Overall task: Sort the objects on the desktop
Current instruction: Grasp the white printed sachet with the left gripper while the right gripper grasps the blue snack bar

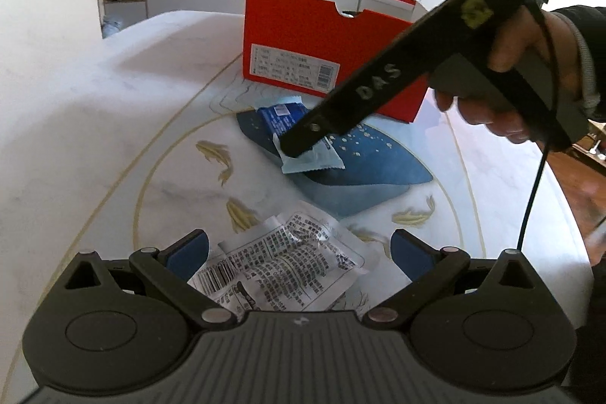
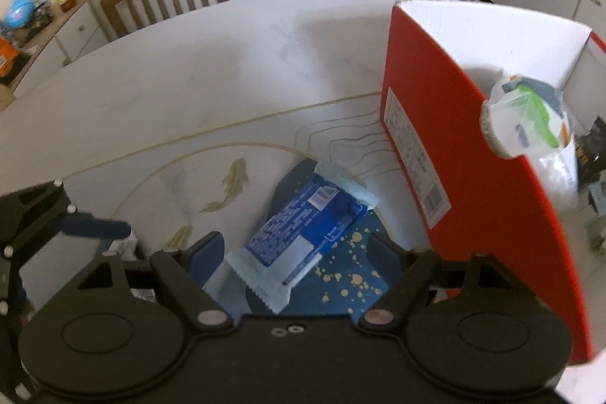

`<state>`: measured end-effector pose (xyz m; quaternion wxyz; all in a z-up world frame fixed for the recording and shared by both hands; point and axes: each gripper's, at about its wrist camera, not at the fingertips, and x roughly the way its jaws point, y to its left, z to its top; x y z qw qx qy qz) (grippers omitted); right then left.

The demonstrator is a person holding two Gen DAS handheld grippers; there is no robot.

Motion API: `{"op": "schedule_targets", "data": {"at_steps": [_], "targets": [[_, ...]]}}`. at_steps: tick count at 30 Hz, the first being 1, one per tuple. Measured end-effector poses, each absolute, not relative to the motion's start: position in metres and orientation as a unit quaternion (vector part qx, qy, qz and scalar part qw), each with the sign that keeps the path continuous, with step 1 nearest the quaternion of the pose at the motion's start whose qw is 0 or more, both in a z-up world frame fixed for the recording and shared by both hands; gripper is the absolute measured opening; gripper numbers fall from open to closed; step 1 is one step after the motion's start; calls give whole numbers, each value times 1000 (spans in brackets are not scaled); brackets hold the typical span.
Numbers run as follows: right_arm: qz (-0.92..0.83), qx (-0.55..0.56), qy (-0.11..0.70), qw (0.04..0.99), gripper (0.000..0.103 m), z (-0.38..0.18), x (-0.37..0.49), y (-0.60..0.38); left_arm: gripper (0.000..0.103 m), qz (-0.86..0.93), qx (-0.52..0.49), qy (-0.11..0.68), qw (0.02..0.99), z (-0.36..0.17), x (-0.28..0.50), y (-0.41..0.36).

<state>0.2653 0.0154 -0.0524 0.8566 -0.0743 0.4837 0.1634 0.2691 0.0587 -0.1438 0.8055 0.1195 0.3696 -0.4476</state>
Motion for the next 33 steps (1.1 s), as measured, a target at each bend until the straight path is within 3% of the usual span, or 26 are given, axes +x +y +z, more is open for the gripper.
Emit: {"op": "schedule_targets", "data": {"at_steps": [13,23,33], "targets": [[125,-90,498,853,80,-66,278,24,103,-453,123,353,809,-149,270,55],[139,-127,485,854,66,-63,274,18,103,-424,90,377,819,-146,244,61],[162,-144,485,847,66,-63,261,14,102,-415,111,371,823,-146,222,40]]}}
